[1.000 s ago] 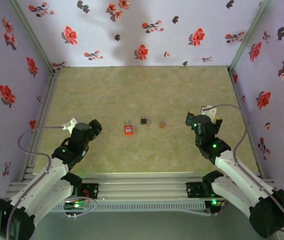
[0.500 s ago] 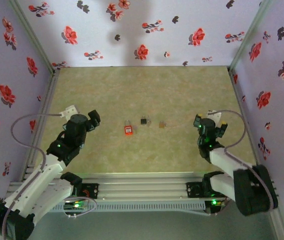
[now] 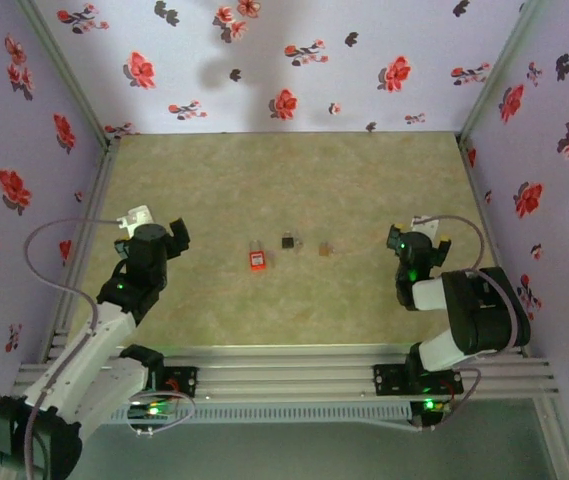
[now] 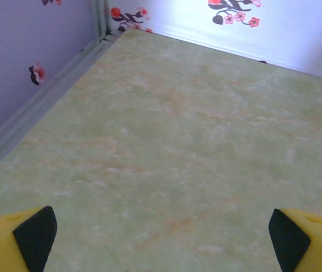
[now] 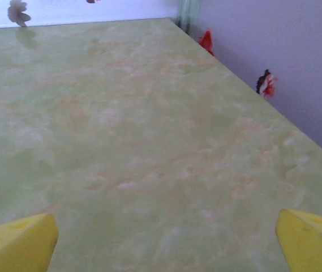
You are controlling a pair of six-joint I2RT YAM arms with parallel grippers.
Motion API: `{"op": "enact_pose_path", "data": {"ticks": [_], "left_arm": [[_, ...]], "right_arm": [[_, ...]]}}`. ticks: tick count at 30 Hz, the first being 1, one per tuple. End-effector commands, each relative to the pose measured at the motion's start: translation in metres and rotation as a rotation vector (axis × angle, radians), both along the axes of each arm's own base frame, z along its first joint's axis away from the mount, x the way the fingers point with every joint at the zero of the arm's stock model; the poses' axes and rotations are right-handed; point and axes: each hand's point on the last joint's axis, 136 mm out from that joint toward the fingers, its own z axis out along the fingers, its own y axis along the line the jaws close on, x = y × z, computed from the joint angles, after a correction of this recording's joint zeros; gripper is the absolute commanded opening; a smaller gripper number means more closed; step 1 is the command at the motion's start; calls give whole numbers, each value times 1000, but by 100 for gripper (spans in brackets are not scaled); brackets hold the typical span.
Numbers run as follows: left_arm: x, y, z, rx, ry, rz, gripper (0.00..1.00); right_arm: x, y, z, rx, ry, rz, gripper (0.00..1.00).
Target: Lock with the key
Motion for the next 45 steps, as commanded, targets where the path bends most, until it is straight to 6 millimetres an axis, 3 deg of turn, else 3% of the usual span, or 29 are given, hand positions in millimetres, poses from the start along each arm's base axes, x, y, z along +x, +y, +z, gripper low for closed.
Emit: {"op": "enact_pose_path", "data": {"ticks": [1,4,6,9,19,26,35,45], "left_arm": [[10,11,0,51,-28,9,100],[9,31,-2,-15,-34,90,100],[16,29,-3,40,-34,26,100],[25,44,-25,75,49,60,100],[56,52,-81,194,145,3,100],[74,47,-77,170,-9,-17,100],[87,27,-78,215,-21,-176,100],[95,42,-100,197,-30,-122,100]], "right_arm": [[26,3,12,28,-87,50,99],[22,-3,4,70,-9,13,99],[24,-6,10,58,-60,2,99],[23,-7,8,62,-42,-1,99],[23,-6,8,63,-40,1,99],[23,-6,8,62,-40,0,99],[23,-6,9,61,-43,2,99],[23,-6,9,61,-42,2,99]]}}
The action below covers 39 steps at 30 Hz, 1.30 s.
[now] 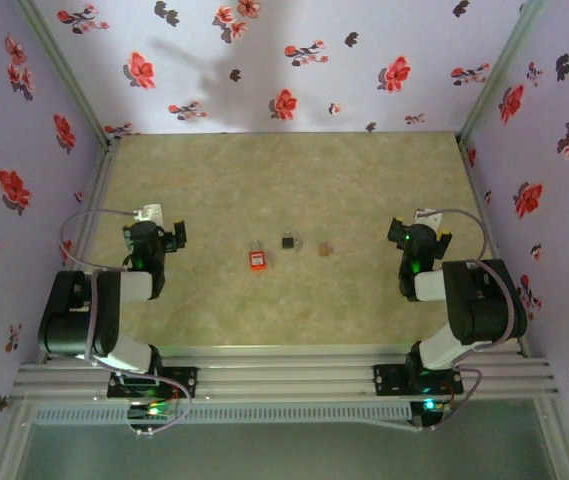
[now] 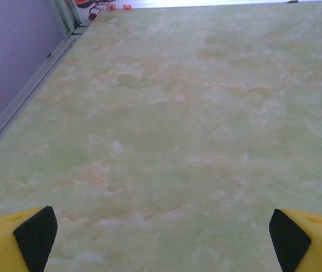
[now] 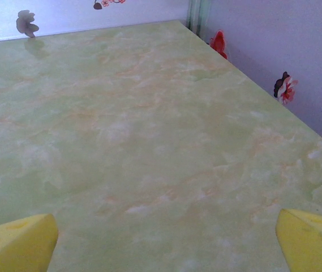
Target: Lock with the key
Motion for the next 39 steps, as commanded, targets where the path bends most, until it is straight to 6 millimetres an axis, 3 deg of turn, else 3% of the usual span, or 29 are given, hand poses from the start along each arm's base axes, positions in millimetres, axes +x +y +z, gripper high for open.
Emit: {"op": "enact_pose_path", "data": {"ticks": [1,39], "left_arm": [[6,10,10,-9,-63,22,100],[4,13,9,-12,-75,25,100]], "right_arm": [[5,-2,8,18,-32,-13,99],[5,-2,8,19,-32,-12,99]]}}
